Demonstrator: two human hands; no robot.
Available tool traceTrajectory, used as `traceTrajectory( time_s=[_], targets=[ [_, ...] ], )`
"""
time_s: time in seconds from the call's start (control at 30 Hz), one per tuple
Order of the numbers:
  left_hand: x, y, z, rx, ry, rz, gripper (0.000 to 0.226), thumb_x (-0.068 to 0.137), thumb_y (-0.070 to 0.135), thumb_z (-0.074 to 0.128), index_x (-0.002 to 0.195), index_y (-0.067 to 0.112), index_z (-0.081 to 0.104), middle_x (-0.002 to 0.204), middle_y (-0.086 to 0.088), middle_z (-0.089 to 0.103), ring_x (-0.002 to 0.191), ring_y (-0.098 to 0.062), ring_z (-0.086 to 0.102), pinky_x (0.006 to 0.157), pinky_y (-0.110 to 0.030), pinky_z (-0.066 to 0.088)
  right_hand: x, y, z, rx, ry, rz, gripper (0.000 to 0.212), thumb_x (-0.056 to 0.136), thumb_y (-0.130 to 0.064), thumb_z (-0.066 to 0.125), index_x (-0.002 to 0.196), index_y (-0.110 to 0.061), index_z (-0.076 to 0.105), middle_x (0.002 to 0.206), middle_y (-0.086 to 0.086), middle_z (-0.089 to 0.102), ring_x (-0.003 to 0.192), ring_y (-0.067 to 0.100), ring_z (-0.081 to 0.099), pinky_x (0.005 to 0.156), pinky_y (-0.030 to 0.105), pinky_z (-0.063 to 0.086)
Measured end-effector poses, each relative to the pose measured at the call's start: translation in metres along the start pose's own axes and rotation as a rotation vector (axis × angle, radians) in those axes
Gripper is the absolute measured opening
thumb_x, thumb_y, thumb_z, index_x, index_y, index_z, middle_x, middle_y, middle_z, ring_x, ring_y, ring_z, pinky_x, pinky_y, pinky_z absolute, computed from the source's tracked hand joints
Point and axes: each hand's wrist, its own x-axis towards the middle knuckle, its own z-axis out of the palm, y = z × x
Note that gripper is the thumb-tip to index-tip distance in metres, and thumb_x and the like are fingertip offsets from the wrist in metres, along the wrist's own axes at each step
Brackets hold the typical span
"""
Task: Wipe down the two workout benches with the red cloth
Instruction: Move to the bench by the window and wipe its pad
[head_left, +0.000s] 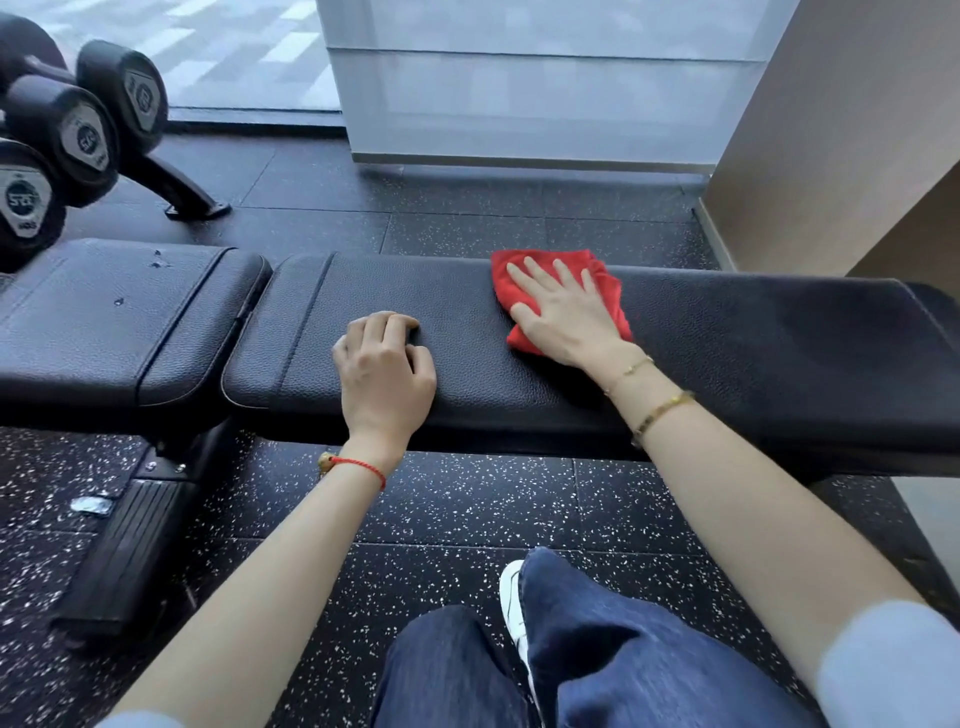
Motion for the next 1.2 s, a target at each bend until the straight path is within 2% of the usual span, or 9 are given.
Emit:
traceTrajectory(
  time_s=[0.17, 0.3, 0.37, 0.5, 0.67, 0.83, 0.97, 1.1, 1.2],
  targets=[
    [0.001, -0.002, 0.0, -0.002, 0.009, 0.01, 0.026, 0.083, 0.015, 0.054, 0.106, 0.016, 0.066, 0.113, -0.002, 0.065, 0.113, -0.027, 0.052, 0.1, -0.043, 0.036, -0.009, -0.049, 0.012, -0.033, -0.017, -0.184, 0.06, 0.098, -0.045, 0.032, 0.154, -0.036, 0.014, 0.163, -0.009, 0.009, 0.151, 0.022, 0.004, 0.121, 0.046, -0.005],
    [0.0, -0.004, -0.001, -0.016, 0.006, 0.016, 0.027, 0.082, 0.014, 0.054, 0.107, 0.015, 0.067, 0.113, -0.002, 0.066, 0.113, -0.028, 0.053, 0.1, -0.044, 0.037, -0.049, -0.041, 0.015, -0.023, 0.007, -0.304, 0.065, 0.09, -0.049, 0.031, 0.153, -0.039, 0.018, 0.162, -0.012, 0.015, 0.151, 0.018, 0.008, 0.122, 0.043, -0.002],
    [0.001, -0.004, 0.0, -0.025, 0.01, 0.011, 0.027, 0.083, 0.013, 0.055, 0.106, 0.015, 0.067, 0.113, -0.002, 0.066, 0.113, -0.028, 0.054, 0.101, -0.044, 0.037, -0.056, -0.02, 0.01, 0.0, 0.019, -0.276, 0.067, 0.087, -0.05, 0.029, 0.153, -0.038, 0.021, 0.161, -0.012, 0.017, 0.15, 0.017, 0.01, 0.122, 0.041, 0.0],
    [0.0, -0.003, -0.001, -0.037, 0.015, 0.011, 0.027, 0.084, 0.014, 0.052, 0.106, 0.014, 0.067, 0.113, -0.002, 0.066, 0.113, -0.027, 0.054, 0.102, -0.043, 0.036, -0.027, 0.024, -0.001, 0.004, 0.017, -0.045, 0.057, 0.098, -0.043, 0.033, 0.153, -0.037, 0.019, 0.163, -0.01, 0.013, 0.151, 0.019, 0.008, 0.122, 0.043, -0.001],
    [0.001, -0.003, -0.001, -0.043, 0.015, 0.014, 0.027, 0.084, 0.015, 0.051, 0.105, 0.014, 0.067, 0.112, -0.001, 0.066, 0.112, -0.027, 0.054, 0.101, -0.044, 0.037, 0.019, 0.006, 0.0, -0.006, -0.013, 0.054, 0.058, 0.098, -0.047, 0.027, 0.154, -0.037, 0.016, 0.163, -0.01, 0.008, 0.151, 0.022, 0.004, 0.121, 0.046, -0.005],
    [0.001, -0.005, 0.0, -0.039, 0.03, 0.023, 0.027, 0.083, 0.016, 0.052, 0.104, 0.016, 0.068, 0.111, -0.001, 0.067, 0.11, -0.027, 0.055, 0.099, -0.043, 0.038, -0.002, -0.019, 0.004, -0.02, -0.026, -0.127, 0.059, 0.098, -0.045, 0.033, 0.154, -0.038, 0.015, 0.163, -0.011, 0.009, 0.151, 0.021, 0.003, 0.121, 0.045, -0.005],
    [0.001, -0.006, 0.0, -0.039, 0.019, 0.022, 0.025, 0.083, 0.016, 0.054, 0.104, 0.018, 0.067, 0.112, 0.001, 0.067, 0.111, -0.026, 0.055, 0.099, -0.043, 0.037, -0.049, 0.002, 0.001, -0.015, -0.017, -0.273, 0.063, 0.093, -0.046, 0.036, 0.153, -0.039, 0.017, 0.162, -0.013, 0.014, 0.151, 0.018, 0.006, 0.122, 0.042, -0.002],
    [0.001, -0.006, 0.0, -0.038, 0.011, 0.022, 0.026, 0.084, 0.017, 0.053, 0.106, 0.017, 0.067, 0.113, 0.001, 0.066, 0.112, -0.026, 0.054, 0.101, -0.043, 0.037, -0.054, 0.047, -0.008, -0.008, 0.017, -0.1, 0.059, 0.096, -0.043, 0.036, 0.153, -0.038, 0.02, 0.162, -0.01, 0.015, 0.151, 0.02, 0.009, 0.122, 0.042, 0.0],
    [0.001, -0.005, -0.001, -0.039, 0.007, 0.014, 0.027, 0.084, 0.018, 0.051, 0.106, 0.017, 0.067, 0.113, 0.001, 0.066, 0.112, -0.026, 0.054, 0.102, -0.043, 0.036, -0.028, 0.048, -0.006, -0.001, 0.029, 0.07, 0.057, 0.099, -0.042, 0.034, 0.154, -0.037, 0.019, 0.163, -0.009, 0.011, 0.151, 0.021, 0.006, 0.122, 0.044, -0.003]
  ],
)
